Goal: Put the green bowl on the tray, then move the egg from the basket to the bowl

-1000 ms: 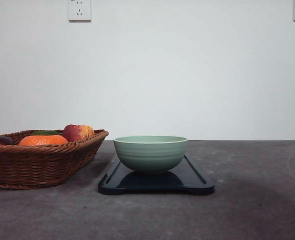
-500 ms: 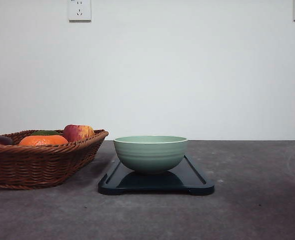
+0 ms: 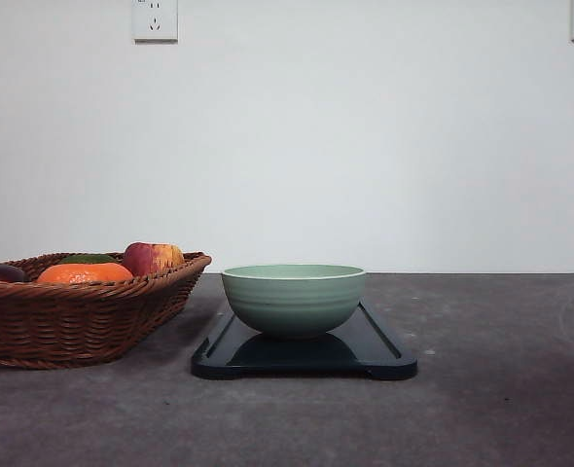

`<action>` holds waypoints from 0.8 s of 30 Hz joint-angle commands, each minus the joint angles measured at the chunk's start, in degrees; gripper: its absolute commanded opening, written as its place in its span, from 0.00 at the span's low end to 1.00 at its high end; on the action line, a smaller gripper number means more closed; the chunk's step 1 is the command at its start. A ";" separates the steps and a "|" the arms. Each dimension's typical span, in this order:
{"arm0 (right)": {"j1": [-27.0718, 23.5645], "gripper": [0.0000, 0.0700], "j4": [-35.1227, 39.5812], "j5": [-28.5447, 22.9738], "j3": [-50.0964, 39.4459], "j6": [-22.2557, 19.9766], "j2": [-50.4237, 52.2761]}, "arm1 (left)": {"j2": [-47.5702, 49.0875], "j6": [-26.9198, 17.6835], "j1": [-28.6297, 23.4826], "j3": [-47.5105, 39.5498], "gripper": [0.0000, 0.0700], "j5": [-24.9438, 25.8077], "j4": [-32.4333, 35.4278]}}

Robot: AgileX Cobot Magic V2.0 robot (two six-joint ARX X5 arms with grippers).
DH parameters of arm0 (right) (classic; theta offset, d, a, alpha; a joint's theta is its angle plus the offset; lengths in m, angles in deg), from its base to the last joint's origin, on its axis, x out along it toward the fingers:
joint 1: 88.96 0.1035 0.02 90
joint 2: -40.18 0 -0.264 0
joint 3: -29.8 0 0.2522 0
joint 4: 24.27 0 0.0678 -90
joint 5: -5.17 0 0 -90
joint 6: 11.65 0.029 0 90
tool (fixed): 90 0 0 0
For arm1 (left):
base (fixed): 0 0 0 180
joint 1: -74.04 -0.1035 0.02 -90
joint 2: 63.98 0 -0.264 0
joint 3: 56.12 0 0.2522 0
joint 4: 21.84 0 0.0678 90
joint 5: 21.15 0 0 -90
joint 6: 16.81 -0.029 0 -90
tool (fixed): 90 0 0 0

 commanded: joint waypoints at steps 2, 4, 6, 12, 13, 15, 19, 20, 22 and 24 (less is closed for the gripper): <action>-0.07 0.02 0.39 -0.01 -0.24 0.61 -0.02 | 0.03 -0.22 -0.08 -1.11 0.00 -0.07 -0.28; -0.07 0.02 0.40 -0.01 -0.26 0.61 -0.02 | 0.03 -0.22 -0.07 -1.11 0.00 -0.07 -0.28; -0.07 0.02 0.40 0.00 -0.24 0.61 -0.02 | 0.03 -0.21 -0.07 -1.11 0.00 -0.08 -0.28; -0.07 0.02 0.40 0.00 -0.24 0.61 -0.02 | 0.03 -0.20 -0.07 -1.11 0.00 -0.07 -0.27; -0.07 0.02 0.40 0.00 -0.24 0.61 -0.02 | 0.03 -0.20 -0.07 -1.11 0.00 -0.07 -0.28; -0.07 0.02 0.40 0.00 -0.24 0.61 -0.02 | 0.03 -0.22 -0.07 -1.11 0.00 -0.07 -0.28; -0.07 0.02 0.40 0.00 -0.24 0.61 -0.02 | 0.03 -0.22 -0.08 -1.11 0.00 -0.08 -0.28; -0.07 0.02 0.40 0.00 -0.24 0.61 -0.02 | 0.03 -0.21 -0.07 -1.11 0.00 -0.07 -0.28; -0.07 0.02 0.40 0.00 -0.24 0.61 -0.02 | 0.03 -0.20 -0.07 -1.11 0.00 -0.07 -0.28; -0.07 0.02 0.39 0.00 -0.24 0.61 -0.02 | 0.03 -0.21 -0.07 -1.11 0.00 -0.07 -0.28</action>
